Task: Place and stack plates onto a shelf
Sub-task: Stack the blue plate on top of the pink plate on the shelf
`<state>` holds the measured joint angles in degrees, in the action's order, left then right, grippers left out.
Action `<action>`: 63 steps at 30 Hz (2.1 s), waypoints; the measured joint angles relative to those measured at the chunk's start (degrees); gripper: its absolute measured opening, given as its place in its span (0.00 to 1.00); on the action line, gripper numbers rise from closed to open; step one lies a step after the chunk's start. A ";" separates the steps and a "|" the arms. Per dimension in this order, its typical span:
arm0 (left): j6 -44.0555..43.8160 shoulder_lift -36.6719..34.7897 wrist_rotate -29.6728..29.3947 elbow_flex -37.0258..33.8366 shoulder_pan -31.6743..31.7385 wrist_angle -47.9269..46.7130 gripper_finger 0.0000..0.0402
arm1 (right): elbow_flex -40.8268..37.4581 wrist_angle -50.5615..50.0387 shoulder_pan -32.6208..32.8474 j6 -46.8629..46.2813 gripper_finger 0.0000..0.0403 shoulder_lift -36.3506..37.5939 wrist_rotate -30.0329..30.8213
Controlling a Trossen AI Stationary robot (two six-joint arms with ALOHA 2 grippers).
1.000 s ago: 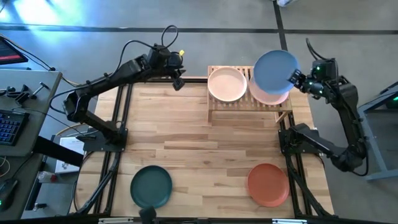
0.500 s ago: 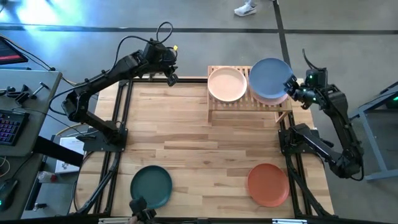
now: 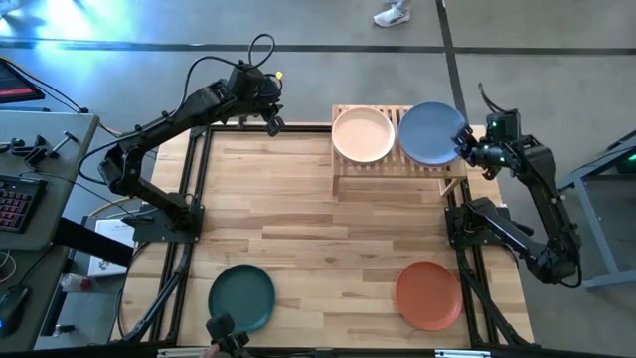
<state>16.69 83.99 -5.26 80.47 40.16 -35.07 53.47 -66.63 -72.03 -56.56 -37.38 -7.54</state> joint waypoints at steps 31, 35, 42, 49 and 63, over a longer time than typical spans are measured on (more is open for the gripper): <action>-0.07 0.00 -0.02 0.00 0.00 0.02 0.21 | 0.07 0.02 0.02 1.12 0.00 -0.14 1.06; -0.07 0.00 -0.02 0.00 0.00 0.29 0.21 | 0.09 0.02 0.02 1.11 0.00 -0.16 0.46; -0.04 0.00 -0.02 0.00 0.00 0.37 0.21 | 0.09 0.04 0.04 -0.16 0.11 -0.14 0.36; -0.02 0.00 -0.02 0.00 0.00 0.46 0.21 | 0.09 1.37 0.04 -0.41 0.21 -0.10 -0.60; -0.87 0.00 -0.02 0.00 -0.08 0.46 0.21 | 0.13 1.31 0.04 -1.23 0.21 1.71 -4.05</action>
<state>15.82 83.99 -5.28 80.47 40.08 -34.61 53.60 -65.32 -71.99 -57.80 -35.67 -11.60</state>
